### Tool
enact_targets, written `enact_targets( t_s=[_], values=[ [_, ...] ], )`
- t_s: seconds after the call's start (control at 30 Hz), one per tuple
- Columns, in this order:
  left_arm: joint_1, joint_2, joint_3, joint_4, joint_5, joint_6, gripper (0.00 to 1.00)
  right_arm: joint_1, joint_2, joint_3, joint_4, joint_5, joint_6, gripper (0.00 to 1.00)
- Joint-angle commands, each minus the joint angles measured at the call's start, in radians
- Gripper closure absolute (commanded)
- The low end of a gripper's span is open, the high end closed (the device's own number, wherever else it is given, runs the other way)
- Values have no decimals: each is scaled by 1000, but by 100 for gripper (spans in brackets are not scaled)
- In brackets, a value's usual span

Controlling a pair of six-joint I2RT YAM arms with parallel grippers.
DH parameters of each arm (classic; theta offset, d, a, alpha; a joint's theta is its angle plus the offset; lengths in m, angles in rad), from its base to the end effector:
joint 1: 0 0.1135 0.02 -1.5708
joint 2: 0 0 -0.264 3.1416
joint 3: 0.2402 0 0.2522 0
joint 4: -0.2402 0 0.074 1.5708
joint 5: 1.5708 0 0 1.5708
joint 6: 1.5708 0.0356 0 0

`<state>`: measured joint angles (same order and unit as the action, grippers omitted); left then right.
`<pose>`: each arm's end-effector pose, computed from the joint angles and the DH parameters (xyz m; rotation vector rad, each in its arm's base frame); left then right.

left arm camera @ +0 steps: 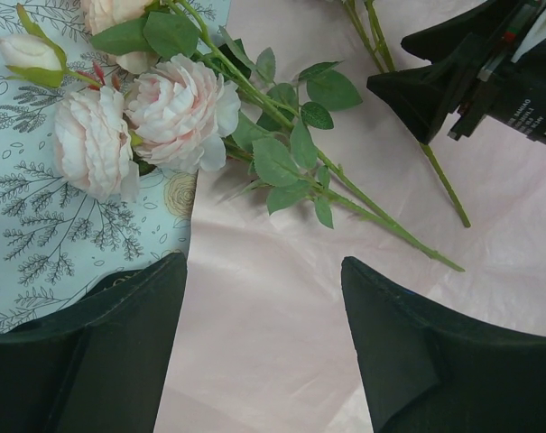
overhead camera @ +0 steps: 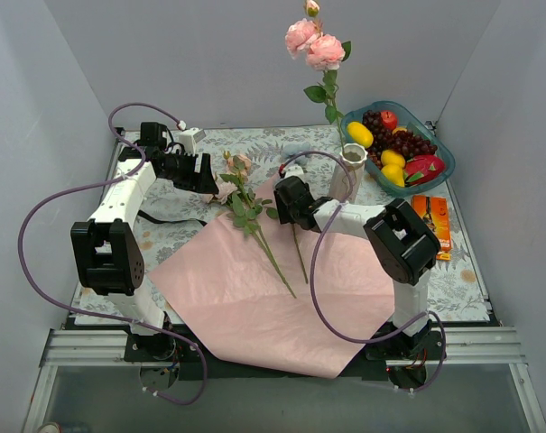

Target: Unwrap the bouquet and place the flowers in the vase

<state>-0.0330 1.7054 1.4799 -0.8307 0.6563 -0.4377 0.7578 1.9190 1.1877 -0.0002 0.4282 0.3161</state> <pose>0.3570 -0.0335 0.2899 -0.2958 2.6070 -1.0255 0.3092 0.2722 0.1717 -0.2756 2.2083 0.0917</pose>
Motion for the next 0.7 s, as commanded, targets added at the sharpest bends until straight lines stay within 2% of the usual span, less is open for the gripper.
enact_targets(
  t_s=[0.0,0.1,0.2,0.4,0.43,0.5,0.53,0.6,0.63,0.67],
  values=[
    [-4,-61,2,1,3,16,31,5,41,47,23,46,-3,40],
    [-4,-59,2,-4,8,14,31,5,70,59,43,47,-12,40],
    [-4,-58,5,-11,9,13,31,2,97,72,43,58,-5,46],
    [-4,-75,-4,-13,6,13,31,-2,91,50,63,55,3,68],
    [-4,-76,-4,-13,6,14,31,-2,89,49,60,55,3,76],
    [-4,-81,-4,-13,6,13,31,-3,75,50,57,52,1,82],
    [-4,-87,-4,-13,6,13,31,-2,68,49,57,50,0,88],
    [-4,-95,-6,-10,6,8,31,0,35,56,55,44,-6,93],
    [-4,-102,-7,-8,8,7,31,2,20,62,55,38,-12,99],
    [-4,-107,-7,-8,8,5,31,3,-13,69,55,26,-28,99]
  ],
)
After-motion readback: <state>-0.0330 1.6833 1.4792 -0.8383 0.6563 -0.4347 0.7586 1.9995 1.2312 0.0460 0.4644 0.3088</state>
